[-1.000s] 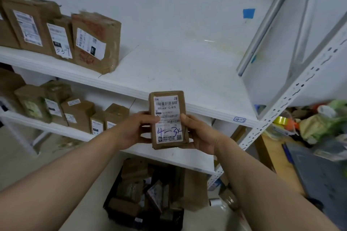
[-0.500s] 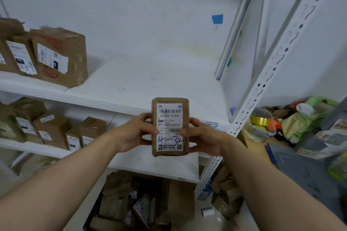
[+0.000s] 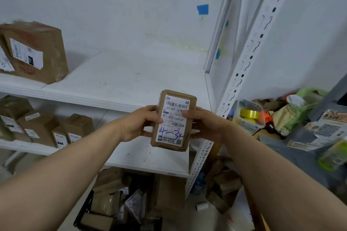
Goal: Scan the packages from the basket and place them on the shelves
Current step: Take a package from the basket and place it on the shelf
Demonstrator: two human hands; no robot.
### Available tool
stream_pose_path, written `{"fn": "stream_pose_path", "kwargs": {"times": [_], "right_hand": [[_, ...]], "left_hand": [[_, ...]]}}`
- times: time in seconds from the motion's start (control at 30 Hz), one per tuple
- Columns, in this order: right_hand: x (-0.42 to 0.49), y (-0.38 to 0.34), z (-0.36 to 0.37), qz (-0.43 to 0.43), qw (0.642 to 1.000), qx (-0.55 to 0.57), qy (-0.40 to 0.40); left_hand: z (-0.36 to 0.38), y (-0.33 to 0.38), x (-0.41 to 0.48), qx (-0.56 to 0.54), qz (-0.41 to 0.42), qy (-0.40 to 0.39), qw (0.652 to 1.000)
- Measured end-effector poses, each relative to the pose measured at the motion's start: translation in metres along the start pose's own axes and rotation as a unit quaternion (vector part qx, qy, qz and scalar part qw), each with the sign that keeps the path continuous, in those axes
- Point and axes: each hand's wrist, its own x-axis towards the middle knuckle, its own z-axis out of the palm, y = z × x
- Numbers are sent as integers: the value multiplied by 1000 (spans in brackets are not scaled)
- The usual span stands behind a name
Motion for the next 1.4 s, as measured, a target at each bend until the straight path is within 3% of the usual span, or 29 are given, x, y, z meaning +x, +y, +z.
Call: {"fn": "stream_pose_path", "kwargs": {"times": [0.33,0.67,0.87,0.97,1.1,1.27,1.4], "right_hand": [[-9,5,-3,4,1000,11,13],[-9,8,4,16,999,-49,6],[-29,23,-21,20,998,-22,52],[-43,49,-49,24,992,47,114],[-64,93,-99,75,952,104,279],[-101,157,-159,167,886,30,431],[-123,210,-189,251,830,-25,498]], "left_hand": [[4,0,-5,-26,-7,-5,1000],[31,5,5,1,-2,77,997],[65,1,26,25,3,92,995],[91,-5,43,28,-9,109,994],[129,-14,65,49,-25,99,994],[184,-28,96,66,-34,58,996],[224,-50,114,88,-59,32,994]]}}
